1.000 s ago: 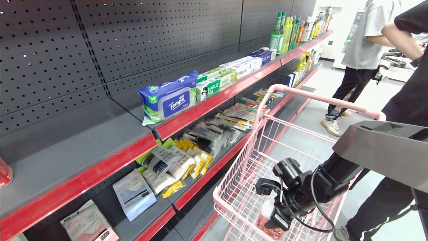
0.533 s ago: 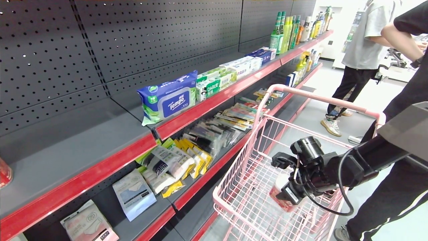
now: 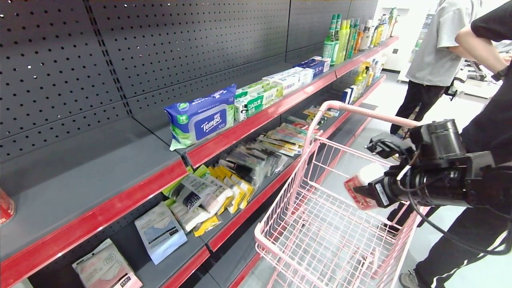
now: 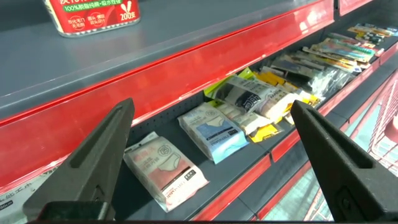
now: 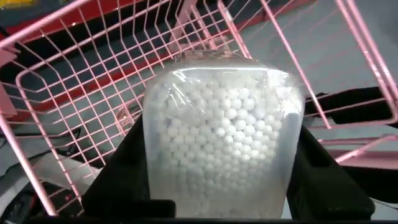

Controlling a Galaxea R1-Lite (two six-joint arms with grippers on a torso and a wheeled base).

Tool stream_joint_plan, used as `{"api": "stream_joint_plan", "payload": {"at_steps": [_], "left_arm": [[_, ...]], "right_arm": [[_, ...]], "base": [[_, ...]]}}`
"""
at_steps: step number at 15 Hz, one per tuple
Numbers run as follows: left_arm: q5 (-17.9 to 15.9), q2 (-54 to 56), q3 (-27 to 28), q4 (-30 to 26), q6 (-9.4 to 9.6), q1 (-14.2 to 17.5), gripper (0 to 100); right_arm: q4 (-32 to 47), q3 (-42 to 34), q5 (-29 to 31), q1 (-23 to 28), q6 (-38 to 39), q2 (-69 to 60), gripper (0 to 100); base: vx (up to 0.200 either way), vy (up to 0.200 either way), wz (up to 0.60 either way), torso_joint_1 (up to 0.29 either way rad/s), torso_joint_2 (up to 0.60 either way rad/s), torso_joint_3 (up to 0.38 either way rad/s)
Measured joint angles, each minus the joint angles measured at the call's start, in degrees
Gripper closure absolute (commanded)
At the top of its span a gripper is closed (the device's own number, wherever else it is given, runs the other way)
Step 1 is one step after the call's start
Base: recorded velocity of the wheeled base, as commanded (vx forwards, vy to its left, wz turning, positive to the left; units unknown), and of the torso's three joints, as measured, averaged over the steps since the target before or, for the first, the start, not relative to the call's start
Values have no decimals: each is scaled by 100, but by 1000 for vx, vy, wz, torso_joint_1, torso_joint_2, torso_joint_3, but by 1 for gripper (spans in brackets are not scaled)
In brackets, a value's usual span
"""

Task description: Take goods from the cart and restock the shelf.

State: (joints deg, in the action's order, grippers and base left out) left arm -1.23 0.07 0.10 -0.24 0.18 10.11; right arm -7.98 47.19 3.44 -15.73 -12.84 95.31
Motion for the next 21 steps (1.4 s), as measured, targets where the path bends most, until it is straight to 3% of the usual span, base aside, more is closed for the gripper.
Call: {"api": "stream_joint_plan", "payload": {"at_steps": [3, 9, 21], "left_arm": [[0, 0, 0, -7, 4, 2, 0], [1, 0, 0, 2, 6, 2, 0], [1, -2, 0, 0, 9, 0, 0]], "right_arm": [[11, -402, 57, 145, 23, -920, 100], [0, -1012, 69, 440, 28, -2260, 100], [-6, -1158, -54, 622, 0, -2522, 100]], "base": [[0, 0, 0, 52, -127, -80], [0, 0, 0, 211, -525, -307], [0, 0, 0, 167, -378, -210]]}}
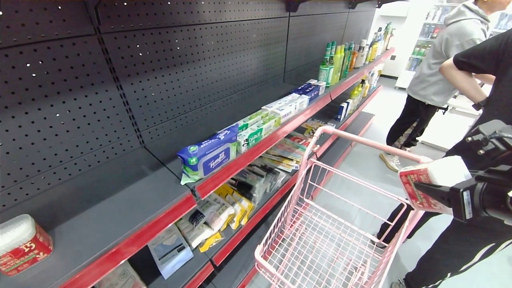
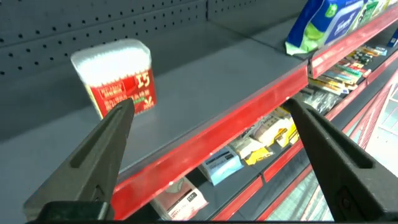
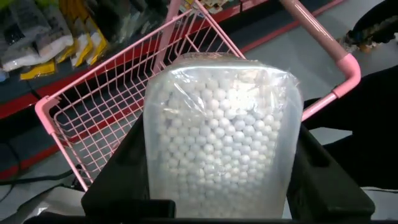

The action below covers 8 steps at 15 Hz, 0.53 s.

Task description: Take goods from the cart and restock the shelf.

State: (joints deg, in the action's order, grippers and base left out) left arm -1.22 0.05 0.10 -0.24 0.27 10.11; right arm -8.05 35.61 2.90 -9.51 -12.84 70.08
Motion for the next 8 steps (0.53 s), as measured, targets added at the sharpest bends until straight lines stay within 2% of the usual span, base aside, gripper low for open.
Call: {"api": "stream_joint_plan", "payload": {"at_steps": [8], "left_arm": [[0, 0, 0, -2, 0, 4, 0]], "right_arm": [[-7, -37, -1, -5, -11, 54, 100]], "base": [[0, 0, 0, 149, -320, -176]]}}
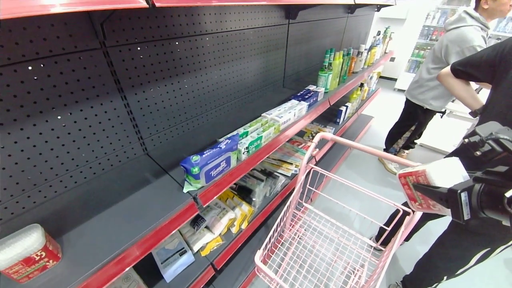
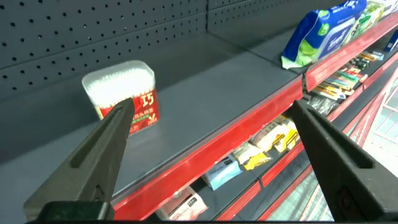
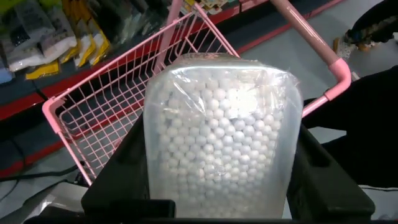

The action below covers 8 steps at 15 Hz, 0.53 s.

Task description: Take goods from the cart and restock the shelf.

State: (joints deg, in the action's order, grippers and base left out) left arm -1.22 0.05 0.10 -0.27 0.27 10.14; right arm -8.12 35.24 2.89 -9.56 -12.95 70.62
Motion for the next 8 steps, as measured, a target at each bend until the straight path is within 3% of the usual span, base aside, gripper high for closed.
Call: {"api": "stream_joint_plan", "payload": {"at_steps": [5, 8], "left_arm": [[0, 0, 0, 2, 0, 0, 0], [-1, 0, 0, 2, 0, -1, 0]], "right_arm": [[-22, -77, 22, 6, -5, 38, 100], [-17, -82, 28, 49, -5, 46, 100]], "base": [[0, 0, 0, 80, -165, -86], [0, 0, 600, 4, -2, -2]]}}
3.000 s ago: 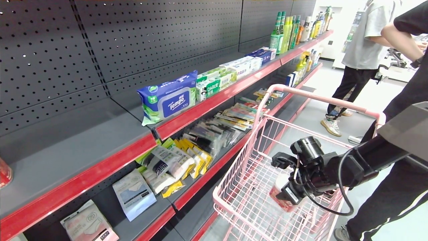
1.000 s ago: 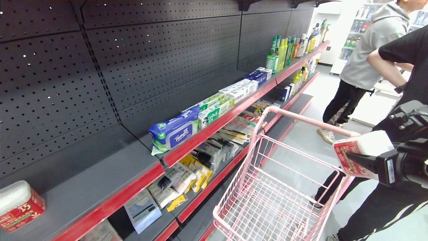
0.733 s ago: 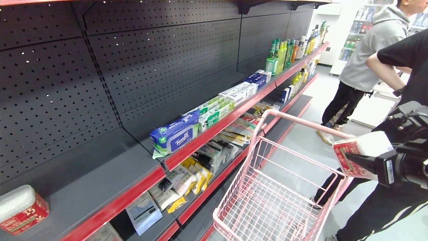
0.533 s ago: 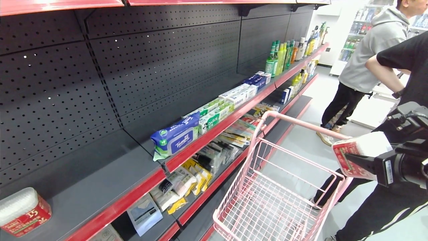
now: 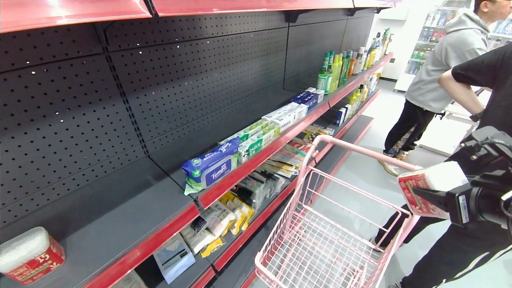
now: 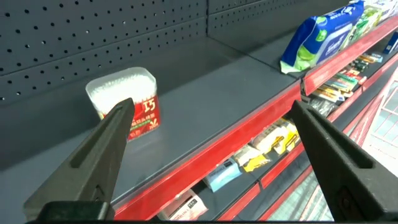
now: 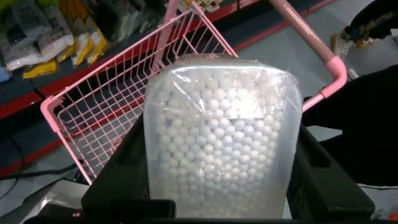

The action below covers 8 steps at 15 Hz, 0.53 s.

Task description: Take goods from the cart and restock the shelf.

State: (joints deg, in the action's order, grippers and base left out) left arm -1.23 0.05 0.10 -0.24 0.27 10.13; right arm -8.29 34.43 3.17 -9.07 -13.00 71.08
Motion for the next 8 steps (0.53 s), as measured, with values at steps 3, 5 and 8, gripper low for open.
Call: {"api": "stream_joint_plan", "payload": {"at_steps": [3, 5, 8], "left_arm": [[0, 0, 0, -2, -5, 1, 0], [1, 0, 0, -2, -6, 1, 0], [1, 0, -2, -2, -9, 1, 0]], "right_arm": [[-2, 0, 6, 6, 0, -2, 100], [0, 0, 6, 10, 0, -9, 100], [2, 0, 22, 6, 0, -74, 100]], "base": [[0, 0, 600, 7, -2, -4], [0, 0, 600, 0, 5, 0], [0, 0, 600, 4, 5, 2]]}}
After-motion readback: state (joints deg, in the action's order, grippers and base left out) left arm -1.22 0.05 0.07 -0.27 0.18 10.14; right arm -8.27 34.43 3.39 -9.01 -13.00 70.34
